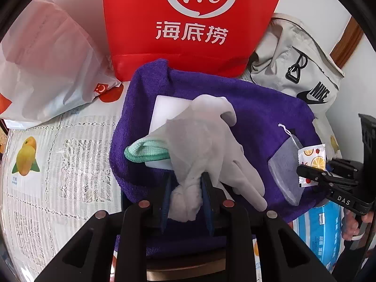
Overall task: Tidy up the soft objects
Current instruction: 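Open the right gripper to drop the sachet while the left gripper releases the tissue onto the towel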
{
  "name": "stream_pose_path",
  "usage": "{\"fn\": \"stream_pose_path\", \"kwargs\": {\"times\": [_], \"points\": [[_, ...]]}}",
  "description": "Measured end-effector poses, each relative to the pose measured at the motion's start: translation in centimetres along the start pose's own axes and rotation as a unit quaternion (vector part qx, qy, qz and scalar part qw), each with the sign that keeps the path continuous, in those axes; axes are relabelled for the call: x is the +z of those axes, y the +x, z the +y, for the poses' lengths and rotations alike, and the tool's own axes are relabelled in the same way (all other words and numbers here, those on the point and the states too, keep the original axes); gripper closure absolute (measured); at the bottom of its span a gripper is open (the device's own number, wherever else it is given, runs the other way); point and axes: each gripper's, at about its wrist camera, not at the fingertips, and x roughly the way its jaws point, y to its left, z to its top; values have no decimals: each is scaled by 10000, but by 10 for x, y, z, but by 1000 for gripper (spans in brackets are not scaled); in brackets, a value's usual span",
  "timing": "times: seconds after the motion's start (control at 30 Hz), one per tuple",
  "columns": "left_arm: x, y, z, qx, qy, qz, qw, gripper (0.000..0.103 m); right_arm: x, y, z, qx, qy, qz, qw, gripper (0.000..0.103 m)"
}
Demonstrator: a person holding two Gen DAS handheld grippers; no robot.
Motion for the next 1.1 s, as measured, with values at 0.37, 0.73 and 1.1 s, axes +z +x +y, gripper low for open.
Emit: {"fn": "stream_pose_path", "kwargs": {"times": [0.37, 0.73, 1.1], "points": [[-5, -24, -3, 221, 89, -212, 9995, 47, 3, -22, 3, -995, -468, -413, 9931, 37], [-31, -81, 0, 326, -61, -556, 9979, 42, -39, -87, 24, -882, -346, -1020, 9903, 37], [-91, -129, -25, 108, 117, -850, 9963, 42, -105, -129, 60, -425, -137, -1413, 9890, 37]]}}
